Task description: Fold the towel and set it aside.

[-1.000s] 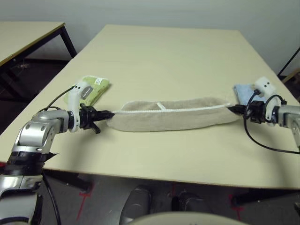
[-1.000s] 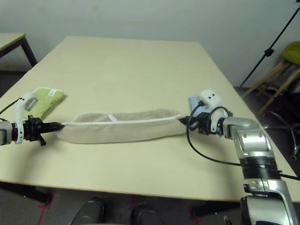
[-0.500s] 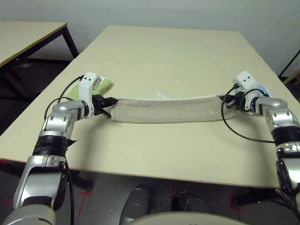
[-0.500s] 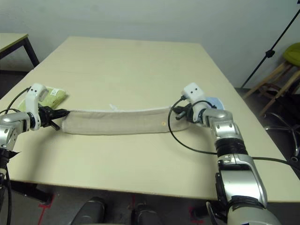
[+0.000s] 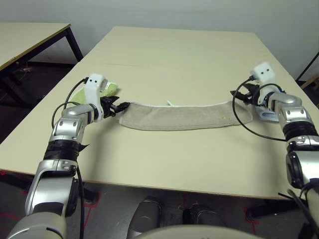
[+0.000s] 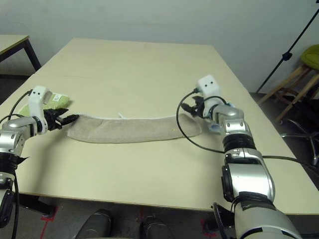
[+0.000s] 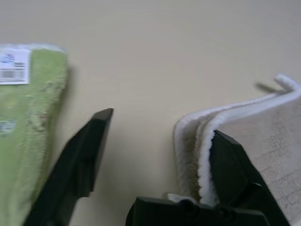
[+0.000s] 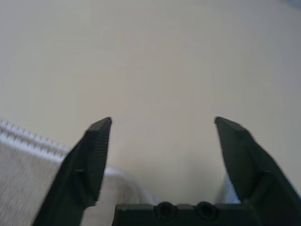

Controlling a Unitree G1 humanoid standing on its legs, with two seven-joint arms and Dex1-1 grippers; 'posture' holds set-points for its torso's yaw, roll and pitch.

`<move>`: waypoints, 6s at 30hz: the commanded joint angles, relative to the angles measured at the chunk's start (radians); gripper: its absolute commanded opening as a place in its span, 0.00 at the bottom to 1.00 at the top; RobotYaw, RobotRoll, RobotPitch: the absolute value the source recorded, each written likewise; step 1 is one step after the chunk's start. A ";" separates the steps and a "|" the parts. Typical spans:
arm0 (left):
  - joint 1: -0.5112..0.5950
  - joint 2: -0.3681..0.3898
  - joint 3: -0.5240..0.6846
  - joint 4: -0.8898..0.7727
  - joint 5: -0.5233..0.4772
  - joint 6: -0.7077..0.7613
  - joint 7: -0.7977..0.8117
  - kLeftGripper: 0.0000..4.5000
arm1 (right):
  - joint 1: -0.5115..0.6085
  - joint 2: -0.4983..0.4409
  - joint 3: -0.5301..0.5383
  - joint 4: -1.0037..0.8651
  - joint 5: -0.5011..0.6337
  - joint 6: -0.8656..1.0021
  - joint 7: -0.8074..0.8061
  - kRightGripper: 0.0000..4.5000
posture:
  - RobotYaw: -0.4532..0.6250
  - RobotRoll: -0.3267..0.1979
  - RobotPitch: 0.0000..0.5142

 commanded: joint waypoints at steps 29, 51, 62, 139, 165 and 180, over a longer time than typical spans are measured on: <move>0.028 0.000 -0.008 -0.171 -0.007 0.155 0.006 0.99 | 0.259 0.079 0.018 -0.507 0.099 0.270 0.064 1.00 | 0.58 0.62 0.09; 0.225 -0.268 0.090 -0.236 -0.054 -0.002 0.281 0.01 | 0.472 0.223 0.035 -0.683 0.131 0.385 -0.098 0.00 | 0.58 0.62 0.09; 0.163 -0.209 0.133 0.010 -0.039 -0.087 0.307 0.01 | 0.444 0.173 0.014 -0.430 0.060 0.322 -0.192 0.00 | 0.58 0.62 0.08; 0.122 0.038 0.038 -0.090 -0.189 -0.353 -0.522 1.00 | 0.314 0.062 -0.443 -0.656 0.525 0.957 -0.396 0.01 | 0.58 0.62 0.07; 0.174 0.038 0.040 -0.176 -0.191 -0.274 -0.443 1.00 | 0.328 0.291 0.161 -0.853 0.407 0.956 -0.203 0.24 | 0.62 0.62 0.06; 0.046 -0.042 -0.014 -0.242 -0.195 -0.119 -0.340 1.00 | 0.225 -0.069 0.063 -0.977 0.491 0.990 0.094 1.00 | 0.59 0.62 0.05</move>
